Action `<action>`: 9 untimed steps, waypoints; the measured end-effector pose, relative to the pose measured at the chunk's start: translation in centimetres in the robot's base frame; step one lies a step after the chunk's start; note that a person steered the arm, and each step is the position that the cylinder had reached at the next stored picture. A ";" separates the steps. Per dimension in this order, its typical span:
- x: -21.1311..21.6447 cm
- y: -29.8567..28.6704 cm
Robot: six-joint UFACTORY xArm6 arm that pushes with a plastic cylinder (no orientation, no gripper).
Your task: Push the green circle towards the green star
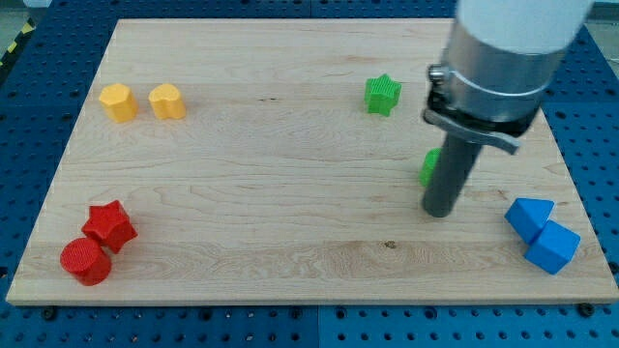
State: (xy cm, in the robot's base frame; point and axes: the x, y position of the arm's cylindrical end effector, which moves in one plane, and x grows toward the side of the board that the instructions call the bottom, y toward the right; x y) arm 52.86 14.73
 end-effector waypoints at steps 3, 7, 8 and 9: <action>-1.4 2.4; -3.4 1.8; -4.0 1.1; -4.7 -1.3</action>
State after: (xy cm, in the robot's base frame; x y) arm 48.17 13.45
